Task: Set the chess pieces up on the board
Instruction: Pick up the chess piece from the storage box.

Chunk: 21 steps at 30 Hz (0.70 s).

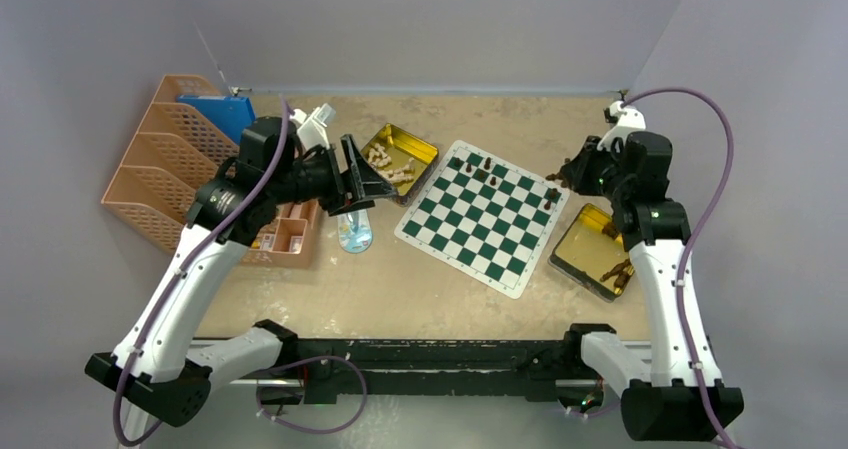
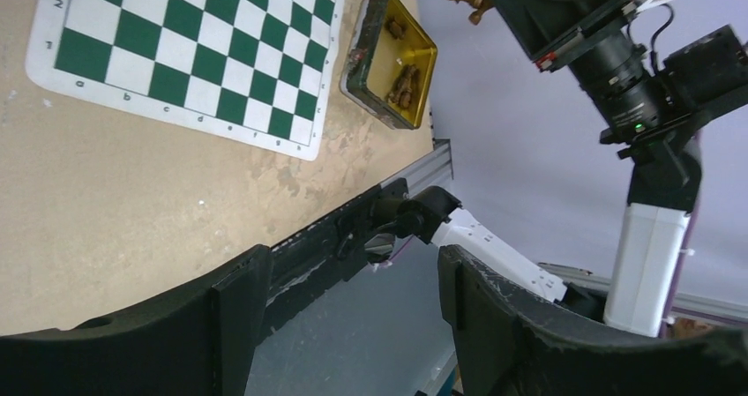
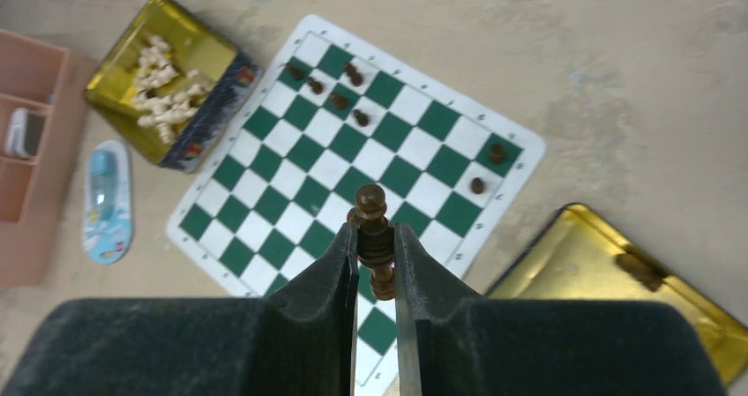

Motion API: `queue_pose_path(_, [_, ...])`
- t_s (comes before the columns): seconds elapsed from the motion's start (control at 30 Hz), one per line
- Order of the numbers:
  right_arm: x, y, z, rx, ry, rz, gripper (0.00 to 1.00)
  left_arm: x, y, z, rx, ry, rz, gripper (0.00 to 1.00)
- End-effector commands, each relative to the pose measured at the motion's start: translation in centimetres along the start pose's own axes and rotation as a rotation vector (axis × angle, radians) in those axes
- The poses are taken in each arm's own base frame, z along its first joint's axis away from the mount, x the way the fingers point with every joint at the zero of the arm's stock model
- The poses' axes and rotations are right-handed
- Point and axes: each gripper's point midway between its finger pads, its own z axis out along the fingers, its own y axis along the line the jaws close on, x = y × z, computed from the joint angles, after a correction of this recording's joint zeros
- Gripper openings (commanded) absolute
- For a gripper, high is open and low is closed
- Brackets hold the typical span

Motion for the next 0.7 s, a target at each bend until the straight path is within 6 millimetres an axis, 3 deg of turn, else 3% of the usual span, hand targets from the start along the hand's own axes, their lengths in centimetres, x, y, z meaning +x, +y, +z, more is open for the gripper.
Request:
queue_pose_path(0.0, [-0.9, 2.8, -0.2, -0.113, -0.055, 0.098, 0.06, -1.0, -1.8, 1.2, 0.082, 0.007, -0.041, 0.68])
queue_pose_path(0.07, [-0.6, 3.0, 0.1, -0.119, -0.042, 0.134, 0.05, -1.2, -2.0, 1.9, 0.099, 0.014, -0.063, 0.68])
queue_pose_path(0.2, [0.0, 5.9, 0.2, -0.221, -0.001, 0.196, 0.04, -0.7, -1.6, 3.9, 0.153, 0.065, -0.147, 0.68])
queue_pose_path(0.37, [-1.3, 9.2, -0.9, -0.347, -0.017, 0.281, 0.03, -0.3, -0.9, 6.0, 0.220, 0.099, -0.204, 0.63])
queue_pose_path(0.67, [-2.9, 13.3, -2.3, -0.497, 0.000, 0.348, 0.03, -2.8, -2.4, 7.6, 0.278, 0.076, 0.098, 0.58])
